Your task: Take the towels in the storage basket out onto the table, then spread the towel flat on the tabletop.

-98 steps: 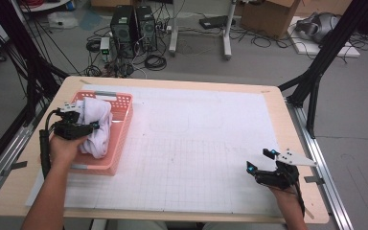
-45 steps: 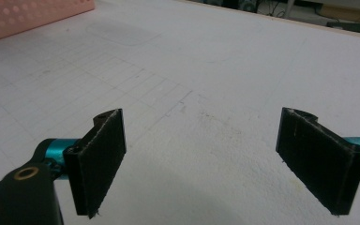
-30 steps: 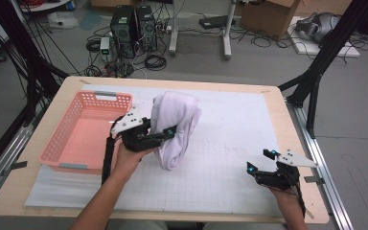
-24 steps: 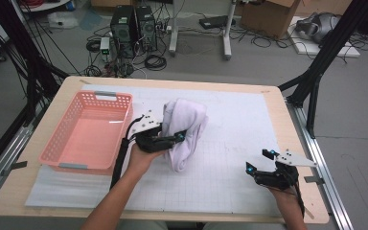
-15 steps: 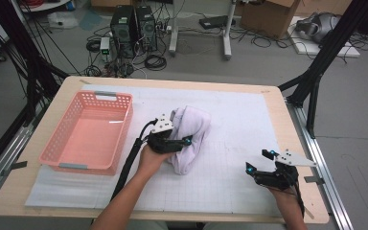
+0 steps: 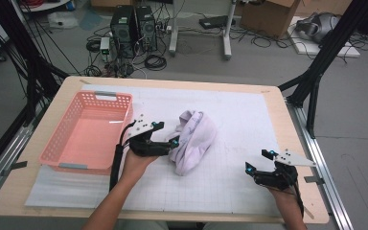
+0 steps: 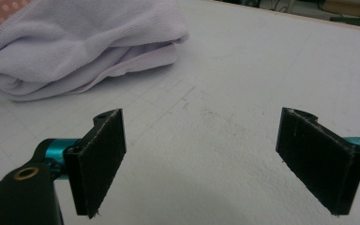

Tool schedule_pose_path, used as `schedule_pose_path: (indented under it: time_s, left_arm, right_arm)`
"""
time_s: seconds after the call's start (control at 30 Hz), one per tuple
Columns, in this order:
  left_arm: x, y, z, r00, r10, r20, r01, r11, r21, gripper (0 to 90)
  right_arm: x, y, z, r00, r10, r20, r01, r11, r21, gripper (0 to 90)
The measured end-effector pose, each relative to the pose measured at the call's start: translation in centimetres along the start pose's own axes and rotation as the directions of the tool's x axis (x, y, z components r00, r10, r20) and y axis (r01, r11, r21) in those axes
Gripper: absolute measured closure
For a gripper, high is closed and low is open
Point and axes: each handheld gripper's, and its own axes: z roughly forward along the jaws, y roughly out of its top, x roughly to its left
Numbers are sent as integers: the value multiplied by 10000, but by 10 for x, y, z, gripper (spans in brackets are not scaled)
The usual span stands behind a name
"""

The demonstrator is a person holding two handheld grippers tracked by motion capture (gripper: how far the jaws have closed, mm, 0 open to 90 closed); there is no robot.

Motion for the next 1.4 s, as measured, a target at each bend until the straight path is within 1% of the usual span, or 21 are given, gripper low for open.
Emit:
schedule_pose_path:
  time_s: [0.07,0.13,0.23,0.3,0.37,0.43,0.47,0.5,0.57,0.6,0.8,0.87,0.93,0.97,1.03,1.07,1.13,1.27,1.33,1.37,1.4]
  left_arm:
    - [-1,-7,-8,10000,77,49,-77,9999,-72,189]
    - [-2,-15,-14,9998,26,189,-23,9998,-192,196]
    - [-2,-25,-20,9995,-52,320,57,9999,-154,196]
    - [-2,-30,-22,9996,-14,282,19,9999,-168,196]
    - [-1,-31,-24,9998,79,173,-78,10000,-49,198]
    - [-2,-36,-26,9998,-35,208,38,9999,-131,198]
    - [-2,-37,-27,9998,24,222,-22,10000,-93,204]
    - [-2,-38,-27,9997,70,216,-70,10000,-9,206]
    - [-1,-39,-28,9998,7,206,-8,10000,10,207]
    - [0,-38,-28,9998,-80,186,81,9999,-74,207]
    - [-1,-38,-32,10000,-81,27,82,9999,-128,214]
    - [0,-38,-33,10000,-41,36,42,9999,-163,217]
    - [1,-38,-34,9999,-120,37,121,9996,-248,218]
    - [2,-38,-34,9999,-97,36,98,9997,-236,218]
    - [2,-39,-33,9999,-138,38,139,9997,-198,218]
    - [4,-39,-33,10000,-73,63,74,9999,-109,221]
    - [4,-40,-32,10000,-22,79,23,10000,-83,263]
    - [5,-40,-31,10000,-71,44,71,10000,50,267]
    - [5,-41,-31,10000,-75,20,74,9999,147,264]
    - [5,-41,-31,9999,-132,40,131,9998,171,265]
    - [5,-41,-30,9999,-125,59,124,9998,182,268]
  right_arm:
    - [0,0,1,10000,37,28,-37,10000,21,150]
    - [0,0,2,10000,47,60,-47,10000,59,150]
    - [0,0,4,9999,62,105,-63,9999,119,150]
    - [0,0,5,9999,104,127,-106,9998,166,150]
    - [0,-1,5,9999,88,134,-90,9998,186,150]
    - [0,-1,6,9998,112,158,-115,9997,193,150]
    - [0,-1,6,9997,160,166,-164,9997,206,150]
    - [0,-1,6,9997,141,174,-145,9996,234,150]
    - [-1,-2,7,9997,189,175,-195,9992,337,150]
    - [-1,-3,8,9997,145,188,-152,9993,355,150]
    - [0,-3,6,9998,105,152,-111,9992,388,150]
    - [1,-3,5,9998,95,152,-101,9992,384,150]
    - [1,-3,6,9998,65,169,-71,9993,357,150]
    - [2,-2,6,9998,140,151,-146,9991,386,150]
    - [3,-1,8,9999,69,156,-75,9992,402,150]
    - [4,-1,10,9999,94,120,-100,9989,468,149]
    - [7,1,17,10000,49,-36,-47,9976,684,150]
    - [17,5,38,9977,-400,-539,467,9907,1280,150]
    - [24,7,50,9941,-685,-847,815,9836,1608,150]
    - [28,8,55,9923,-822,-925,982,9781,1833,150]
    - [32,10,61,9895,-1038,-1004,1215,9740,1911,154]
